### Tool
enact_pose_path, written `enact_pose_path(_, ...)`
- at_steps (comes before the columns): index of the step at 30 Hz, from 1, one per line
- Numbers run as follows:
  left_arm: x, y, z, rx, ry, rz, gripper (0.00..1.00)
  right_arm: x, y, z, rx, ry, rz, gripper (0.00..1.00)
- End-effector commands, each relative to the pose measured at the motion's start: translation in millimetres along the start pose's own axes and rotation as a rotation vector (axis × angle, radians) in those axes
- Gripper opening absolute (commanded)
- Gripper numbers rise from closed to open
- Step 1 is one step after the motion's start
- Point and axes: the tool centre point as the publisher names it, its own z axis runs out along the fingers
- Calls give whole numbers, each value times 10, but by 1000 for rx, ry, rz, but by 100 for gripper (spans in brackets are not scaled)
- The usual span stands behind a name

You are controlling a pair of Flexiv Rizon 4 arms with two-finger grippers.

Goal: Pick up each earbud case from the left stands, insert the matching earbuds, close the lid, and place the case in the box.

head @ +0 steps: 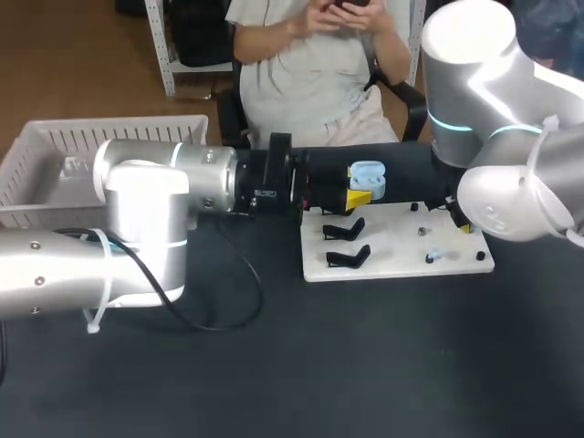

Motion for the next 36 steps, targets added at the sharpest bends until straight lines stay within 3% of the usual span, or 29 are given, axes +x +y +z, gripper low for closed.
enact_pose_path(1,4,-14,6,-7,-2,3,0,37,21,-33,9,-5,3,0)
enact_pose_path(13,4,-14,6,-7,-2,3,0,144,45,-399,31,-9,37,0)
enact_pose_path(20,4,-14,6,-7,-2,3,0,264,125,-904,0,-35,90,0)
enact_pose_path(28,4,-14,6,-7,-2,3,0,407,346,-1524,-46,-8,102,0)
enact_pose_path(36,4,-14,6,-7,-2,3,0,375,690,-1919,-87,23,75,0)
